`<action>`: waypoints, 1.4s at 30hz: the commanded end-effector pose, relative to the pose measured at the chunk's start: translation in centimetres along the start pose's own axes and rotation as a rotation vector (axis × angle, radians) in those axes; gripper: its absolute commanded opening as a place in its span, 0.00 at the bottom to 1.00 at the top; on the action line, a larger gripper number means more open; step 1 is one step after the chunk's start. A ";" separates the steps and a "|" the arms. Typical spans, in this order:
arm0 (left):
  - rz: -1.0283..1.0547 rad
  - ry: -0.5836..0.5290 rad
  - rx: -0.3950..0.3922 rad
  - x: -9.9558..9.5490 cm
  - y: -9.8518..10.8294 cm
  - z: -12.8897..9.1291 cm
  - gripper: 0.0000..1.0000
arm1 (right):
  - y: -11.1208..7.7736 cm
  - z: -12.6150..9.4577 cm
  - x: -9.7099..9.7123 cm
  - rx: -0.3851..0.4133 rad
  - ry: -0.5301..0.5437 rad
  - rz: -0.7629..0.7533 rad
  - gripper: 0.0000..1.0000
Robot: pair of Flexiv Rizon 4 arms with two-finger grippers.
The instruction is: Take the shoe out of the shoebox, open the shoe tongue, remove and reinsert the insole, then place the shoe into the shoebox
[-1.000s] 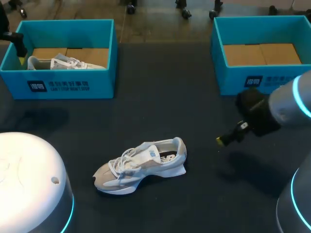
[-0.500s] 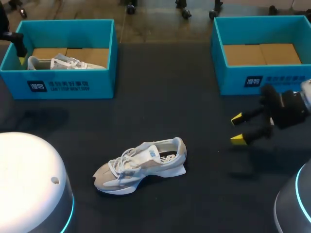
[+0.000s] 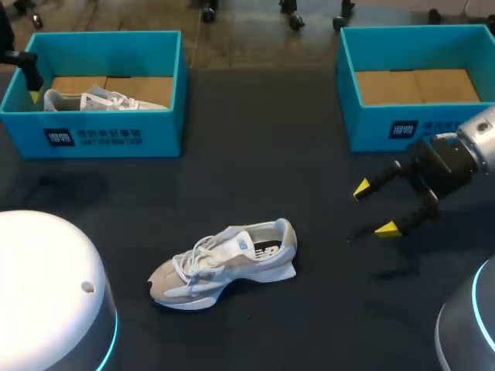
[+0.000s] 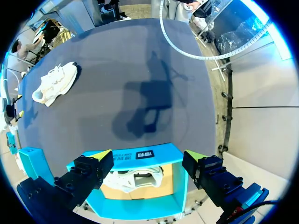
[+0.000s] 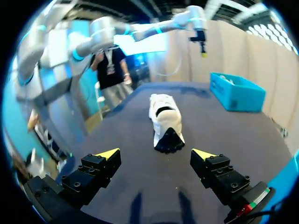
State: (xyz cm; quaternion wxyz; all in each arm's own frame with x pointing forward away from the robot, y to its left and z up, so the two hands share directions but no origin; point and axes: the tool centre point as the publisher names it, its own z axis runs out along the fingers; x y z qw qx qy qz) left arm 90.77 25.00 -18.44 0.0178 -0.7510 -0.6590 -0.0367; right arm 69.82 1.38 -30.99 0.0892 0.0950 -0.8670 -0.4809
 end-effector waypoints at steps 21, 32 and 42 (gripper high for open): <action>0.001 0.002 -0.003 0.0 -0.1 0.0 1.00 | -5.9 3.3 -2.2 -0.126 0.012 -0.213 1.00; 0.001 0.002 -0.003 0.0 -0.1 0.0 1.00 | -5.8 3.7 -1.3 -0.088 -0.027 -0.154 1.00; 0.001 0.002 -0.003 0.0 -0.1 0.0 1.00 | -6.4 5.7 -1.9 -0.090 -0.150 -0.028 1.00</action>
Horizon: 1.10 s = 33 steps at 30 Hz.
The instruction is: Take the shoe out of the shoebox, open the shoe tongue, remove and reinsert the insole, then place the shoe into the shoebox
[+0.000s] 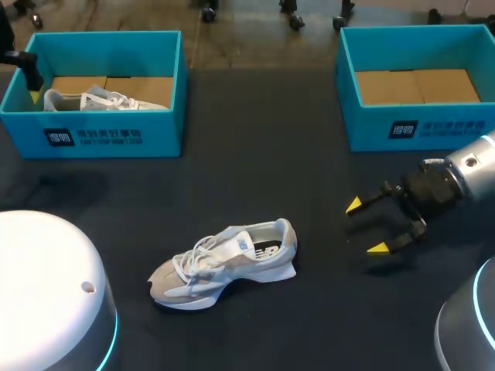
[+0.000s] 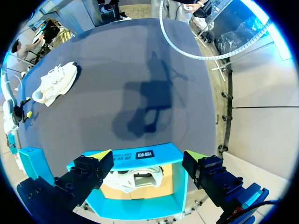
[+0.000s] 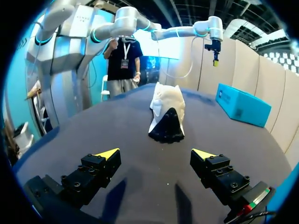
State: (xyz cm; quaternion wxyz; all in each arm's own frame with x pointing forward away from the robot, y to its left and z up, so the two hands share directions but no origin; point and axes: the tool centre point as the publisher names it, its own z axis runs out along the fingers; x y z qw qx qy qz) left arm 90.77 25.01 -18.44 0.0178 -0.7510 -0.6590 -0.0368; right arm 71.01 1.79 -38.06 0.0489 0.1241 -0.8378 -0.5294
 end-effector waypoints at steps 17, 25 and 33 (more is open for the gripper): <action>0.001 0.002 -0.003 0.0 -0.1 0.0 1.00 | 1.1 4.6 1.1 0.027 -0.242 0.141 1.00; 0.001 0.002 -0.003 0.0 -0.1 0.0 1.00 | 1.2 7.3 -1.1 -0.035 -0.185 0.149 1.00; 0.001 0.002 -0.003 0.0 -0.1 0.0 1.00 | 1.3 8.7 -1.8 -0.084 -0.192 0.145 1.00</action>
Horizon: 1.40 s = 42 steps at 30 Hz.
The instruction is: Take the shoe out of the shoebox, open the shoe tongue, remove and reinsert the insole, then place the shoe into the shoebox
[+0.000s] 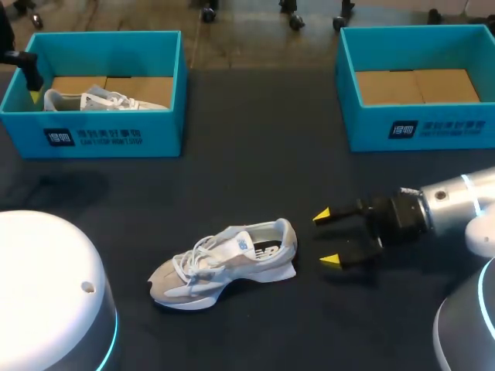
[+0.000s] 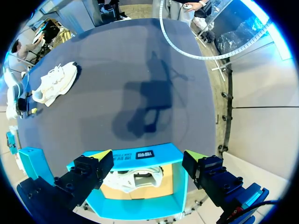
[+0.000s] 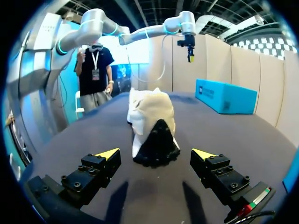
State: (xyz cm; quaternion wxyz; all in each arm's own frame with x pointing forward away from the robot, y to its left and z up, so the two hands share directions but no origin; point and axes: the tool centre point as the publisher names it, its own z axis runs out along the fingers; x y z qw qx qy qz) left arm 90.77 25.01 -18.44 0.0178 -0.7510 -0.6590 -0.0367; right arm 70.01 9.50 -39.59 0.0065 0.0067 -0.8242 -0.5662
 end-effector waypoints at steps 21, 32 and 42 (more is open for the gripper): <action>0.001 0.002 -0.003 0.0 -0.1 0.0 1.00 | 1.1 5.8 -1.1 0.026 0.137 0.062 1.00; 0.001 0.002 -0.003 0.0 -0.1 0.0 1.00 | 1.1 5.8 -1.1 0.026 0.137 0.062 1.00; 0.001 0.002 -0.003 0.0 -0.1 0.0 1.00 | 1.3 6.2 -0.2 0.015 0.146 0.029 1.00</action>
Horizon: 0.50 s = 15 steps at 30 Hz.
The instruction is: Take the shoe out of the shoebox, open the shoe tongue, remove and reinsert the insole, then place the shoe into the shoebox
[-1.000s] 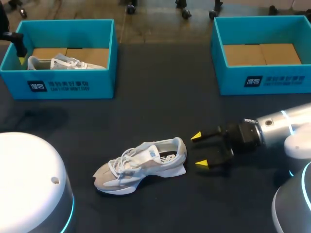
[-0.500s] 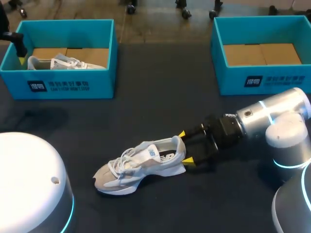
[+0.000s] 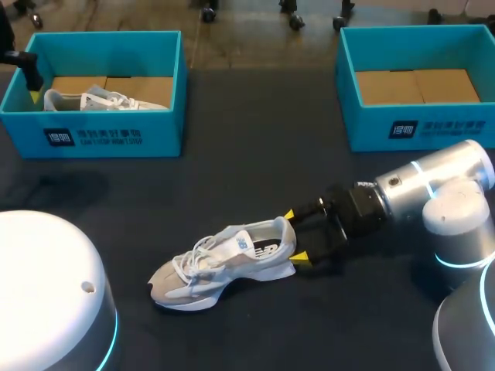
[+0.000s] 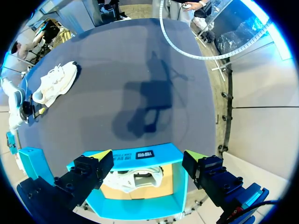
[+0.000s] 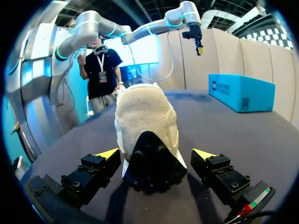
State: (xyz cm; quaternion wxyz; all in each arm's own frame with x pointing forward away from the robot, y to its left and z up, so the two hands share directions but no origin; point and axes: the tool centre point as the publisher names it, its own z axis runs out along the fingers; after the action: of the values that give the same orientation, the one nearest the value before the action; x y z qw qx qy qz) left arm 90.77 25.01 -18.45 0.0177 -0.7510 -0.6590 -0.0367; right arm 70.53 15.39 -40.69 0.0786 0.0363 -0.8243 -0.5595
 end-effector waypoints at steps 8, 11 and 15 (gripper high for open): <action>0.001 0.002 -0.003 0.0 -0.1 0.0 1.00 | 0.1 1.3 0.5 -0.004 0.003 -0.046 1.00; 0.001 0.002 -0.003 0.0 -0.1 0.0 1.00 | 0.1 1.6 0.3 0.003 0.011 -0.059 1.00; 0.001 0.002 -0.003 0.0 -0.1 0.0 1.00 | 0.0 1.6 0.5 0.002 0.006 -0.072 1.00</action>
State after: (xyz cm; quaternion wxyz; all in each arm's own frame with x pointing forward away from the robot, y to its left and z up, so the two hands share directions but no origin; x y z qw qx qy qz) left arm 90.77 25.01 -18.45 0.0178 -0.7510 -0.6590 -0.0368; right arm 69.73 16.54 -41.10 0.0611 0.0666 -0.8216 -0.5629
